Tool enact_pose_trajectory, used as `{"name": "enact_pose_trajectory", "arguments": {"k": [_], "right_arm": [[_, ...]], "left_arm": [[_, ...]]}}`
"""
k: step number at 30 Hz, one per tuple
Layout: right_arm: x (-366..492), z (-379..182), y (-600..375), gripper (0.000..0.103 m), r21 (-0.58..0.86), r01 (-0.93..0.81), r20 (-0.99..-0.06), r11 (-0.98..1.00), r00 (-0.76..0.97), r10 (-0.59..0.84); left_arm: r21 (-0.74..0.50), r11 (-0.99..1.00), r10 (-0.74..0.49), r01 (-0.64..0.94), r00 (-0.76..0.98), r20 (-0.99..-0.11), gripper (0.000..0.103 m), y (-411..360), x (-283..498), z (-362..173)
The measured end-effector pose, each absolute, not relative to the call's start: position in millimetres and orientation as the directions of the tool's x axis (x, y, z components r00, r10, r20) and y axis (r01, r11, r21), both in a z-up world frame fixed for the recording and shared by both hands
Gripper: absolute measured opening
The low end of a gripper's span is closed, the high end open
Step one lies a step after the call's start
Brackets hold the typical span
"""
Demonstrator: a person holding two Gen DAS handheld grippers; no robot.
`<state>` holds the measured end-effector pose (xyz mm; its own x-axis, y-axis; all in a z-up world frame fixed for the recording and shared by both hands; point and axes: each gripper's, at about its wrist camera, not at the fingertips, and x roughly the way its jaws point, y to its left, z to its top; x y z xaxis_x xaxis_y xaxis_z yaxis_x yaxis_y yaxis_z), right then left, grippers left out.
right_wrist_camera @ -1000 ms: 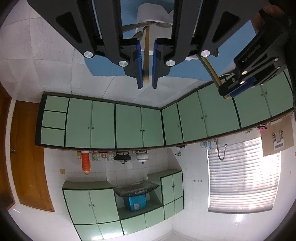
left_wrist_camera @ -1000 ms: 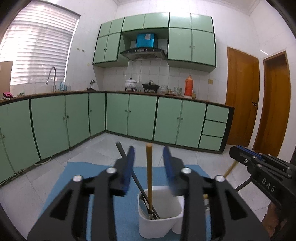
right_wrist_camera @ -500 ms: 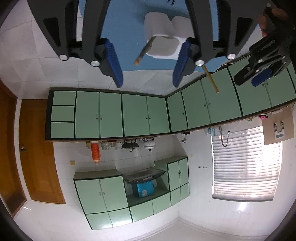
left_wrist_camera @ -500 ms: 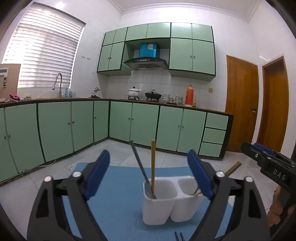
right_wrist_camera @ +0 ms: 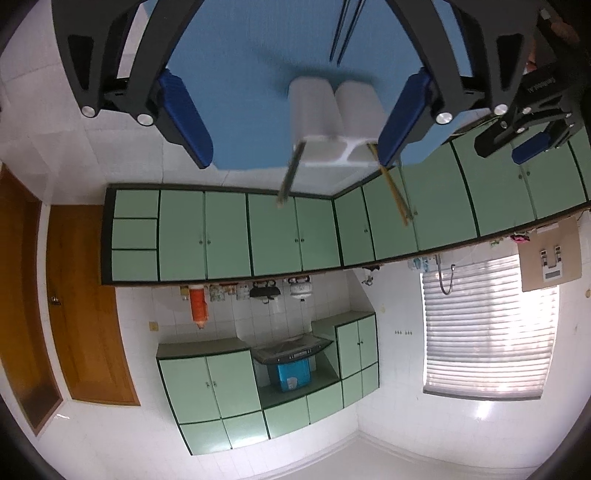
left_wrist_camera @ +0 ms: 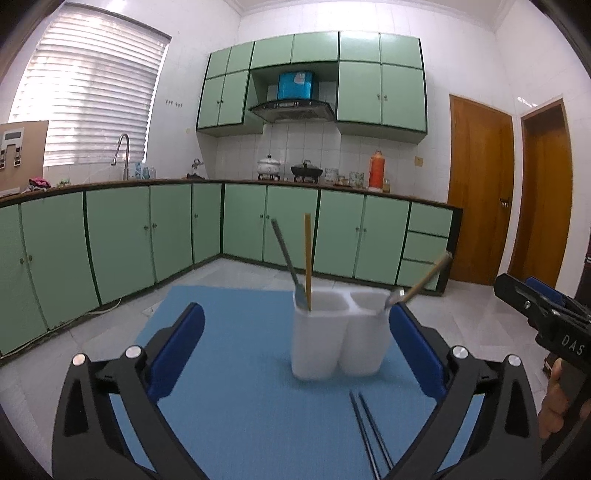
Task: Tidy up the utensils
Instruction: 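Reach the right tool down and grasp a gold-banded black chopstick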
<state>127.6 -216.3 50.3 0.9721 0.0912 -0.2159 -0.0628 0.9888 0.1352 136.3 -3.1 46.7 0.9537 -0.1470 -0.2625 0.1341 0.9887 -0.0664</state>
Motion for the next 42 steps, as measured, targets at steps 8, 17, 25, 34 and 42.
{"name": "enact_pose_trajectory", "arguments": {"k": [8, 17, 25, 34, 42], "right_arm": [[98.9, 10.6, -210.0, 0.092, 0.115, -0.053, -0.305, 0.992, 0.949, 0.086], [67.6, -35.2, -200.0, 0.092, 0.129, -0.029, -0.378, 0.991, 0.923, 0.076], [46.0, -58.4, -184.4, 0.091, 0.101, -0.016, -0.39, 0.995, 0.919, 0.054], [24.7, -76.1, -166.4, 0.086, 0.061, -0.005, -0.366, 0.998, 0.93, 0.027], [17.1, -93.8, -155.3, 0.067, 0.06, 0.003, -0.367, 0.998, 0.93, 0.019]], "left_arm": [[-0.059, 0.991, -0.137, 0.124, 0.931, -0.337, 0.097, 2.0, 108.4, 16.1], [-0.049, 0.991, -0.135, 0.126, 0.905, -0.403, 0.097, 0.7, 83.1, -10.8], [-0.044, 0.992, -0.127, 0.12, 0.887, -0.443, 0.097, 4.1, 66.1, -31.4], [-0.05, 0.992, -0.126, 0.115, 0.88, -0.457, 0.097, 7.1, 54.7, -40.8], [-0.064, 0.993, -0.119, 0.101, 0.88, -0.459, 0.097, 10.2, 47.1, -49.3]]}}
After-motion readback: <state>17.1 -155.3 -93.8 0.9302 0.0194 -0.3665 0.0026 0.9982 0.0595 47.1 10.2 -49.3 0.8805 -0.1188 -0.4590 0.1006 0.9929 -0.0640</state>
